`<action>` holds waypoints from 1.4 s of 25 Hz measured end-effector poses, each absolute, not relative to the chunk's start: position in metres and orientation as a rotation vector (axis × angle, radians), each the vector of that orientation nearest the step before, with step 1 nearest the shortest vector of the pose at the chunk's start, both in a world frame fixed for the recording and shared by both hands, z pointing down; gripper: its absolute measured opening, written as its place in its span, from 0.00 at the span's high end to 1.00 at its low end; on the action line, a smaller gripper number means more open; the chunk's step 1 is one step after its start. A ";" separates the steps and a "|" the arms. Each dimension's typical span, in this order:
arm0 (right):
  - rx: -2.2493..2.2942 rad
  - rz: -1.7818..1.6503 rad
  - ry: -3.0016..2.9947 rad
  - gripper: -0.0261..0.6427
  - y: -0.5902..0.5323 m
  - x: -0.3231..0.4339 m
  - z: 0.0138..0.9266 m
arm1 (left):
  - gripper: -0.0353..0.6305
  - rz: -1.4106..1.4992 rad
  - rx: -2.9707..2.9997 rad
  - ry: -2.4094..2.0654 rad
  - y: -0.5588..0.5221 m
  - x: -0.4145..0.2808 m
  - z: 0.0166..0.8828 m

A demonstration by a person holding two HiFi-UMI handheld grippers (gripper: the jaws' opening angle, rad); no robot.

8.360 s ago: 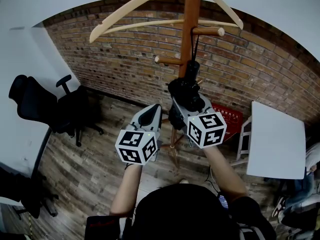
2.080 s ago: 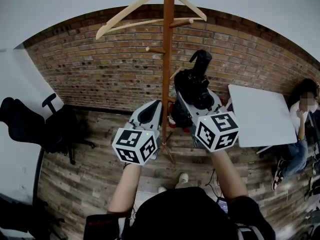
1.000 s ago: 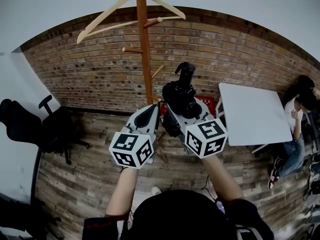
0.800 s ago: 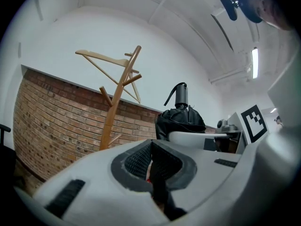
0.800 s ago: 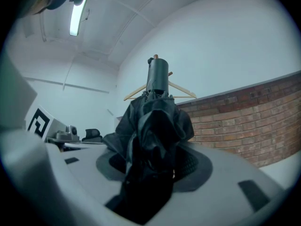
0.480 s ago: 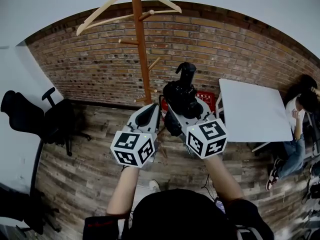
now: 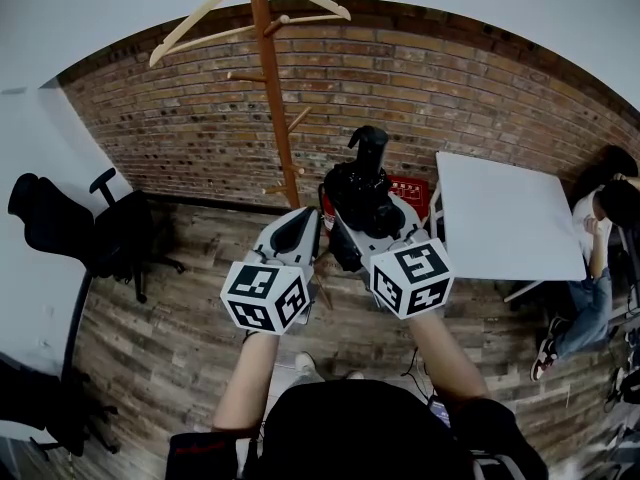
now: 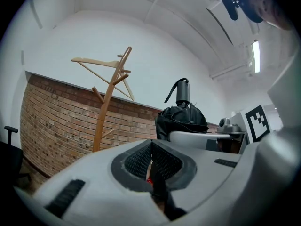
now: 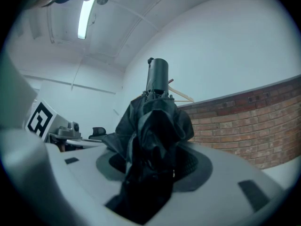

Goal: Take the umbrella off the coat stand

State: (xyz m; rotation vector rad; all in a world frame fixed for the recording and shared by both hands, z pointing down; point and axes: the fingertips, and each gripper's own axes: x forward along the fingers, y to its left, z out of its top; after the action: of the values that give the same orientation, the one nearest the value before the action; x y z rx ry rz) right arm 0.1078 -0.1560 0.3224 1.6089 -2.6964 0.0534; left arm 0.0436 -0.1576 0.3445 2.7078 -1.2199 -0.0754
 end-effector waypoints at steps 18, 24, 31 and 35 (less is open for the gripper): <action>1.534 0.013 -2.756 0.61 -0.131 0.128 0.323 | 0.92 -0.065 2.671 -1.284 -0.132 0.065 0.353; 1.541 -0.016 -2.756 0.61 -0.133 0.126 0.319 | 0.92 -0.073 2.683 -1.279 -0.136 0.062 0.349; 1.570 -0.018 -2.738 0.61 -0.140 0.114 0.317 | 0.92 -0.074 2.700 -1.262 -0.143 0.048 0.343; 1.582 -0.026 -2.725 0.61 -0.144 0.103 0.315 | 0.92 -0.069 2.708 -1.246 -0.147 0.037 0.341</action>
State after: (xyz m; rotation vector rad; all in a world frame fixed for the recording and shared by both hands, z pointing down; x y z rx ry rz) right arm 0.1026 -0.1437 0.3153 1.5821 -2.7245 -0.0255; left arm 0.0369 -0.1467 0.3407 2.7083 -1.2460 -0.0692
